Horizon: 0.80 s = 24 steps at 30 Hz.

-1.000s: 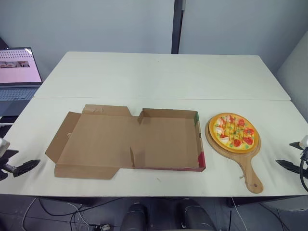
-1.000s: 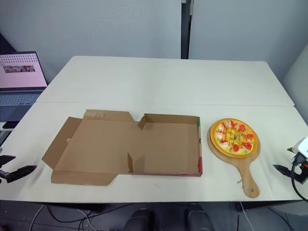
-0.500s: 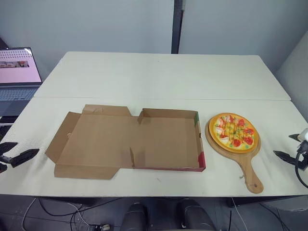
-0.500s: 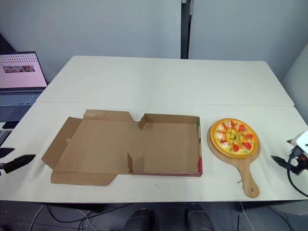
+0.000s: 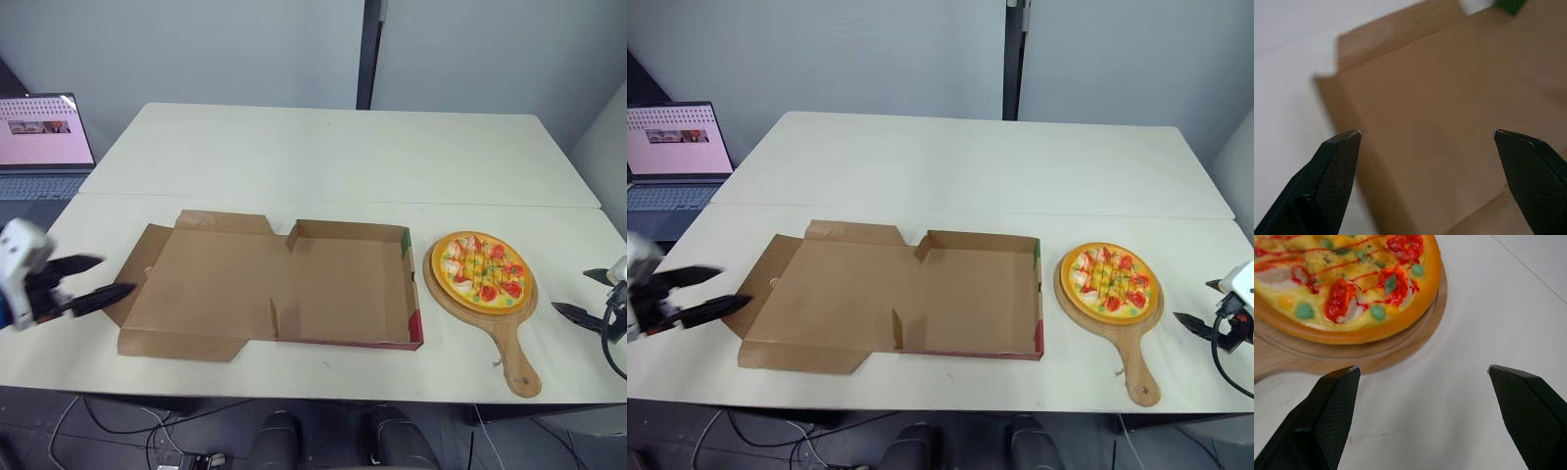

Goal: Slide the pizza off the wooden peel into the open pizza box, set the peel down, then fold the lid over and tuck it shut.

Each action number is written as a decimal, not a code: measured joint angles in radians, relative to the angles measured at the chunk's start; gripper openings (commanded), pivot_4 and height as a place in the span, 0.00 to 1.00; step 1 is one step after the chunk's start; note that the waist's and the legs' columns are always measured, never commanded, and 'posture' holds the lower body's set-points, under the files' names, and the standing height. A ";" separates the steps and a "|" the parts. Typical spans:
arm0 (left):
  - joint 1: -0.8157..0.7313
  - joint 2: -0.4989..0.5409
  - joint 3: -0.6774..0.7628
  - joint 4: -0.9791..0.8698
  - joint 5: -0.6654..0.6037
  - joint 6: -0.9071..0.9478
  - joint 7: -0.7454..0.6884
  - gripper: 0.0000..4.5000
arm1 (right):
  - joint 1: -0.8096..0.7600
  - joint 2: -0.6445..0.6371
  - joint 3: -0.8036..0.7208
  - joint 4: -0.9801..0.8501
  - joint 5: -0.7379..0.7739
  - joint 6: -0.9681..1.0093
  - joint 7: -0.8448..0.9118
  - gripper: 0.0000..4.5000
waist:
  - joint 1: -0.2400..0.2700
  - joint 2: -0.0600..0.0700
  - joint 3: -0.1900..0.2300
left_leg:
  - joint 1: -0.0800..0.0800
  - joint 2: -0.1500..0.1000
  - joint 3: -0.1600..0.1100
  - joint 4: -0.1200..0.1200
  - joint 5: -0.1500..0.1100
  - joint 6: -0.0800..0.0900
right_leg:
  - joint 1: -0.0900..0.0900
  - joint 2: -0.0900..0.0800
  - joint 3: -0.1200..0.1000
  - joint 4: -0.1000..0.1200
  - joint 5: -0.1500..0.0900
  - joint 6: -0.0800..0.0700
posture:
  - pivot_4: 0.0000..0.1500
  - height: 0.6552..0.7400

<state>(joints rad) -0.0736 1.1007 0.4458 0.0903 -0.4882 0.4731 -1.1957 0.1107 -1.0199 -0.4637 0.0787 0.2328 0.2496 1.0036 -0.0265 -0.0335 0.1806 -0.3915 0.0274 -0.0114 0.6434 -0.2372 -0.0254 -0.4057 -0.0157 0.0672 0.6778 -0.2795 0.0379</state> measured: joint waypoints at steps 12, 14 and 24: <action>-0.389 -0.177 -0.422 -0.368 -0.127 0.132 -0.048 1.00 | 0.304 0.099 -0.188 -0.584 0.181 0.382 -0.025 1.00 | -0.008 0.000 0.000 | 0.000 0.000 -0.003 0.002 0.000 0.000 | 0.001 0.012 0.002 0.001 0.000 0.002 | 1.00 0.93; -0.419 -0.212 -0.470 -0.388 -0.128 0.131 -0.060 1.00 | 0.319 0.147 -0.176 -0.677 0.193 0.454 -0.082 1.00 | -0.010 -0.001 0.000 | 0.000 0.001 -0.003 0.002 0.000 0.000 | 0.001 0.012 0.003 0.001 0.000 0.002 | 1.00 0.93; -0.447 -0.274 -0.530 -0.404 -0.124 0.104 -0.084 1.00 | 0.287 0.395 0.086 -0.787 0.085 0.657 -0.475 1.00 | -0.009 -0.001 -0.001 | -0.001 0.000 -0.003 0.002 0.000 0.000 | 0.000 0.012 0.003 0.000 0.000 0.001 | 1.00 0.93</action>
<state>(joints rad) -0.5211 0.8269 -0.0844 -0.3142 -0.6123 0.5770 -1.2792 0.3978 -0.6246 -0.3778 -0.7083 0.3177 0.9066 0.5289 -0.0351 -0.0344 0.1798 -0.3921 0.0279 -0.0144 0.6453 -0.2372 -0.0255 -0.4058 -0.0036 0.0703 0.6782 -0.2794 0.0389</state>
